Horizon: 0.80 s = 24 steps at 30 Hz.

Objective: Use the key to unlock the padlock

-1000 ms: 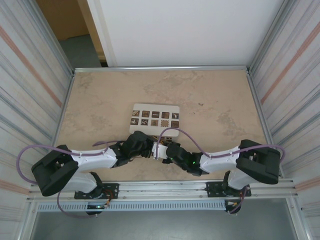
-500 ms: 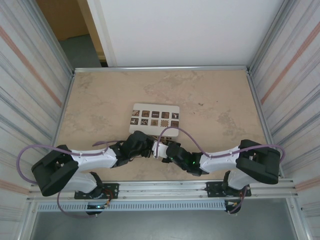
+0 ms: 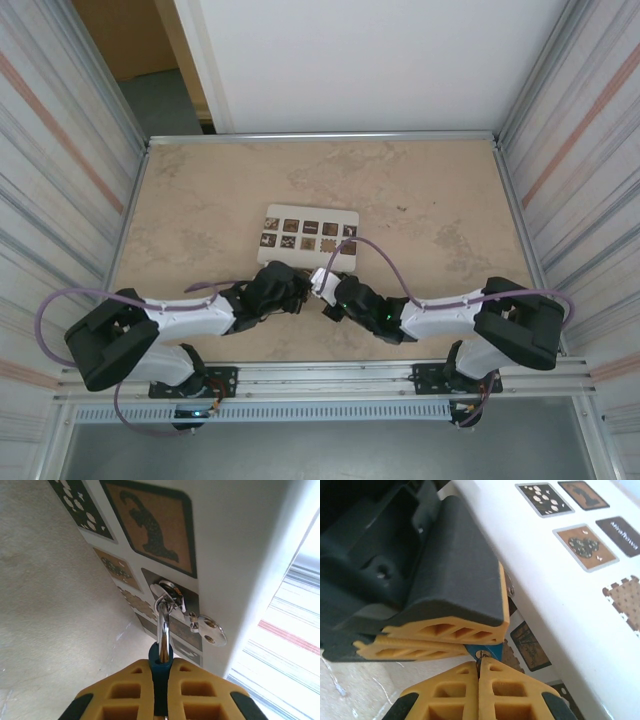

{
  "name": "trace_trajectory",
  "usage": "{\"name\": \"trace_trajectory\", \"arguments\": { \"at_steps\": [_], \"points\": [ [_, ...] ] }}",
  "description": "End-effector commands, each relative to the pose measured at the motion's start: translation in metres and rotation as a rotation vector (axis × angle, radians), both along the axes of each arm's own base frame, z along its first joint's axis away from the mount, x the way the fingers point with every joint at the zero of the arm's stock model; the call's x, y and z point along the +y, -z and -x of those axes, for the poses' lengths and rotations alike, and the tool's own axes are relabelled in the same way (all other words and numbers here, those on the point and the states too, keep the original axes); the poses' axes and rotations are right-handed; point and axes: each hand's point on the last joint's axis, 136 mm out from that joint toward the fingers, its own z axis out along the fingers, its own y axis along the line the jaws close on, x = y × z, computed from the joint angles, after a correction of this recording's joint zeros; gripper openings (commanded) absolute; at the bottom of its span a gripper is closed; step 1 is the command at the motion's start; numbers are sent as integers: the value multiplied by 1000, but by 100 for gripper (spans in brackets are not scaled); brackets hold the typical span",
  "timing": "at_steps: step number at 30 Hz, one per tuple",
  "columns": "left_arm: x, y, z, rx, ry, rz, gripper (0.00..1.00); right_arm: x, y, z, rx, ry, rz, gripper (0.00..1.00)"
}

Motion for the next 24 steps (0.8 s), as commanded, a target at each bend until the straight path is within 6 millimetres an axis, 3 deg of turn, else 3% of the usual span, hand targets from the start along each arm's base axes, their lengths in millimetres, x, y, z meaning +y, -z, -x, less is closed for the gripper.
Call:
{"name": "trace_trajectory", "arguments": {
  "at_steps": [1, 5, 9, 14, 15, 20, 24],
  "points": [
    [-13, 7, 18, 56, 90, 4, 0, -10, 10, -8, 203, 140, -94, 0],
    [-15, 9, 17, 58, 94, 4, 0, -5, 9, -4, 271, 135, -164, 0],
    [-15, 10, 17, 56, 88, -2, 2, -13, 19, -5, 234, 142, -111, 0],
    [-1, 9, 16, 35, 70, -74, 42, -22, 29, -1, 236, 138, -110, 0],
    [3, 8, 16, 32, 65, -92, 46, -23, 32, 1, 247, 137, -114, 0],
    [24, -4, 16, -13, 48, -178, 60, -26, 36, 7, 330, 134, -197, 0],
    [47, -20, 18, -62, 38, -285, 63, -30, 34, 8, 413, 142, -278, 0]
  ]
}}
